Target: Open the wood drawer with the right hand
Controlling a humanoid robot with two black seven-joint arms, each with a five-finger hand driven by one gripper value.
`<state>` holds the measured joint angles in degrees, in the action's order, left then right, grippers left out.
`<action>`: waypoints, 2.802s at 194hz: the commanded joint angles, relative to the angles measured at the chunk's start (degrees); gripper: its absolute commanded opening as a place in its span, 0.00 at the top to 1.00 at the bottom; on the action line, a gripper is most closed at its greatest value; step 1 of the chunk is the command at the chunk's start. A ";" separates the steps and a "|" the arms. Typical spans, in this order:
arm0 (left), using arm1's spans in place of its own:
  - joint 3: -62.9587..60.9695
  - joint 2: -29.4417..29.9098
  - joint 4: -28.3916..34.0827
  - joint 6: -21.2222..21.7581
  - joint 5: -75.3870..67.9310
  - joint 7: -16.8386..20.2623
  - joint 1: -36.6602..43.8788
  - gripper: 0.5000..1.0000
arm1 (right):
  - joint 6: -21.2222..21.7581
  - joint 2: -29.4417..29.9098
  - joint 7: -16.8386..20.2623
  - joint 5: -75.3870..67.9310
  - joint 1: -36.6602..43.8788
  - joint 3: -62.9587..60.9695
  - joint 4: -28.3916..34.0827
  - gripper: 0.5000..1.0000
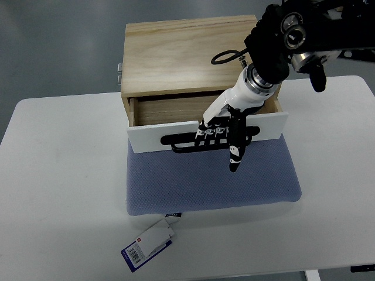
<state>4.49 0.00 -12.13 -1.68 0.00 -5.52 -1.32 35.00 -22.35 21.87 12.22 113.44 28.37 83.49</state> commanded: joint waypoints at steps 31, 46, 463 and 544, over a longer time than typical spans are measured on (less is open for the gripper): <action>0.00 0.00 0.00 0.01 0.00 0.07 0.00 0.00 | 0.00 -0.94 0.01 0.00 0.12 0.02 1.15 0.14; 0.00 0.00 0.00 0.01 0.00 -0.01 0.00 0.00 | 0.00 -1.03 0.01 -0.09 0.12 0.02 1.41 0.14; -0.35 0.00 -0.71 0.01 0.00 -0.01 0.00 0.00 | -13.20 13.92 -28.55 -8.88 -60.70 -108.27 -61.78 0.11; -0.35 0.00 -0.71 0.01 -0.09 -0.01 0.00 0.00 | -11.80 16.64 -28.55 -8.79 -63.16 -108.09 -61.69 0.11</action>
<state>4.13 0.00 -12.84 -1.67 -0.08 -5.54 -1.32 23.26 -6.04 -6.68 3.34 50.41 -79.81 21.78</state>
